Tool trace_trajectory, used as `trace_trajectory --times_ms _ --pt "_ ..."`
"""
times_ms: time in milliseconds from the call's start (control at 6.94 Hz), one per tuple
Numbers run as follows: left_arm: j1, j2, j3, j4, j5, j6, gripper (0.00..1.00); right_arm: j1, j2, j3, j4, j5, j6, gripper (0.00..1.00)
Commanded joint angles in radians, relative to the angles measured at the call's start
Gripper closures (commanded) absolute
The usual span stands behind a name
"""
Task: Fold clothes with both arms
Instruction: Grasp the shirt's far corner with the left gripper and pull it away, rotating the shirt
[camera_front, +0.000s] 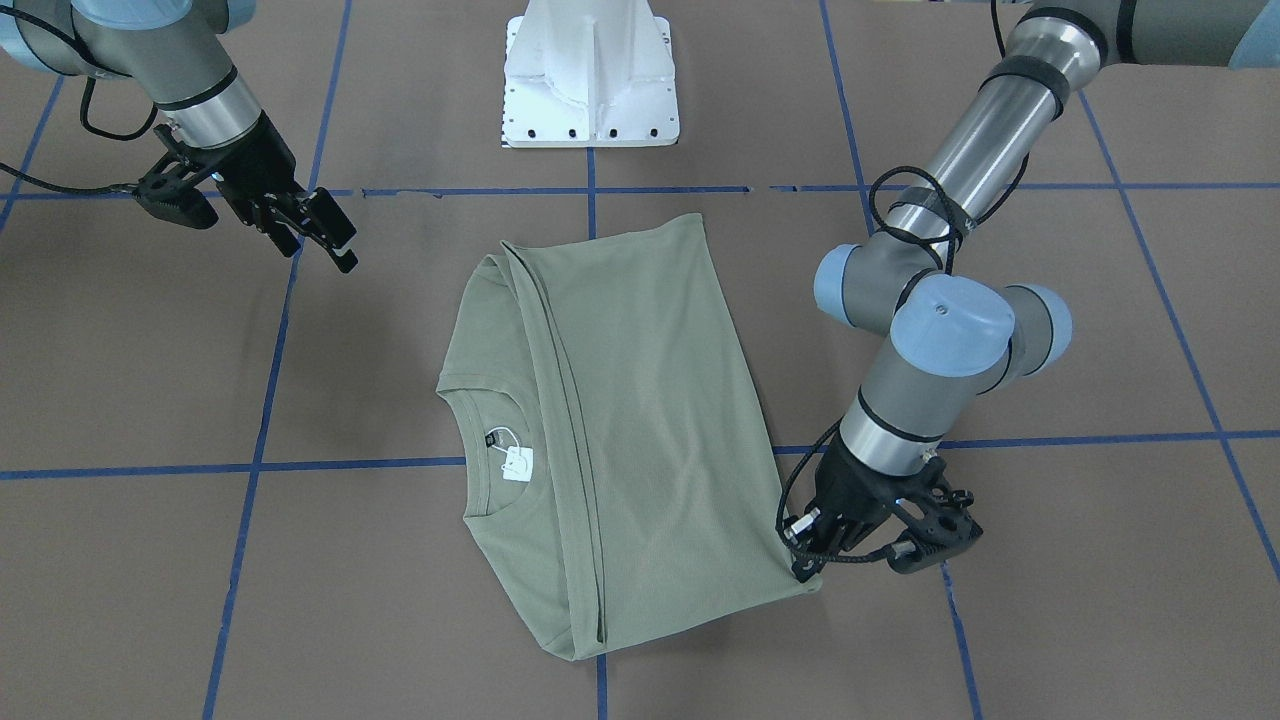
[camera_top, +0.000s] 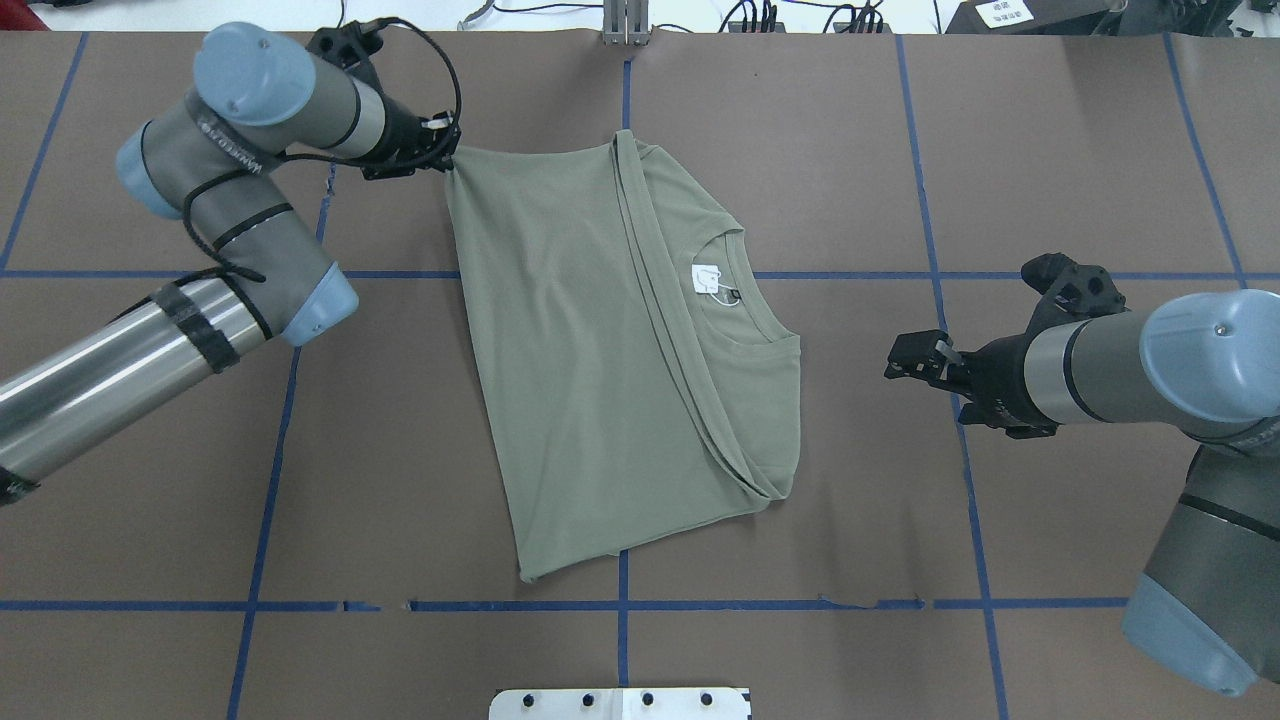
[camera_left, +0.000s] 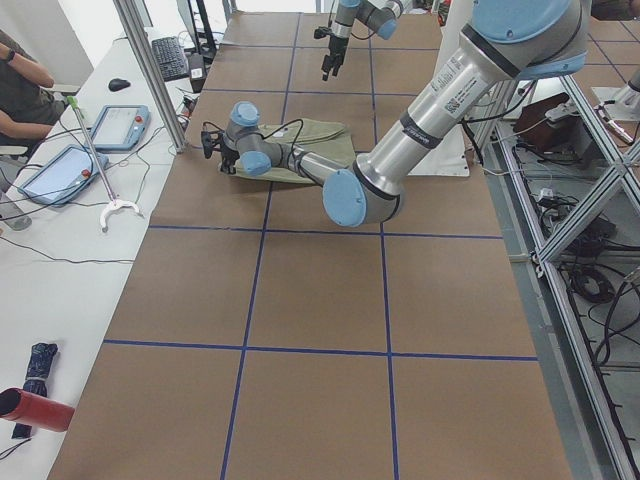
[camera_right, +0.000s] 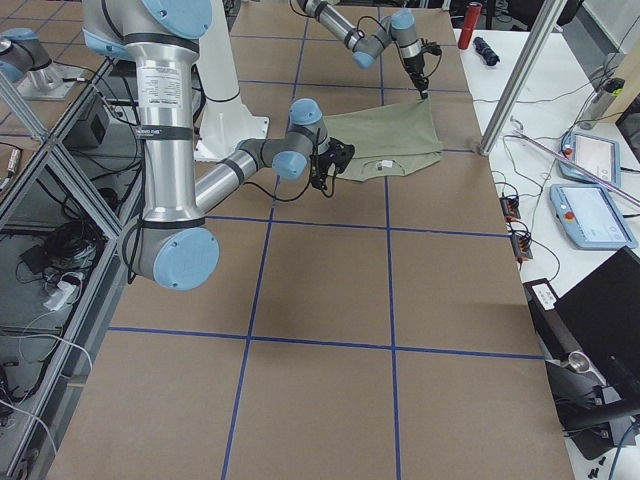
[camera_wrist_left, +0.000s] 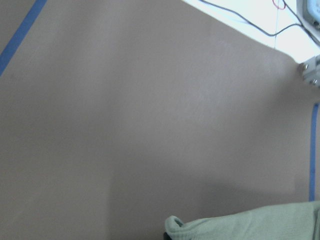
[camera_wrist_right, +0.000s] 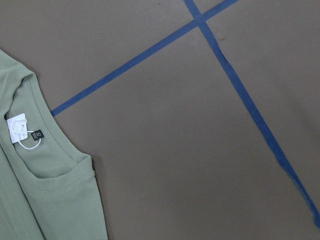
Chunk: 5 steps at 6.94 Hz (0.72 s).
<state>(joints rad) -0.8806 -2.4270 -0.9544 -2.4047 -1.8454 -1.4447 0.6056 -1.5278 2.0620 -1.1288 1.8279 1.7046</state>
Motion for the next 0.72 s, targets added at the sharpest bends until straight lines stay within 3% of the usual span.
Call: trace_trajectory --times_ms 0,288,432,576 --pt "-0.006 -0.067 0.137 -0.08 0.028 -0.009 1.0 -0.003 0.064 -0.035 0.0 -0.002 0.004 0.0" --pt "-0.008 -0.135 0.241 -0.135 0.028 -0.013 0.98 -0.017 0.108 -0.061 -0.003 -0.004 0.007 0.0" --pt "-0.018 -0.133 0.234 -0.136 0.017 -0.005 0.53 -0.023 0.188 -0.131 -0.02 0.002 0.001 0.0" --pt "-0.024 -0.074 0.123 -0.129 -0.023 -0.003 0.49 -0.047 0.289 -0.182 -0.107 0.002 -0.008 0.0"
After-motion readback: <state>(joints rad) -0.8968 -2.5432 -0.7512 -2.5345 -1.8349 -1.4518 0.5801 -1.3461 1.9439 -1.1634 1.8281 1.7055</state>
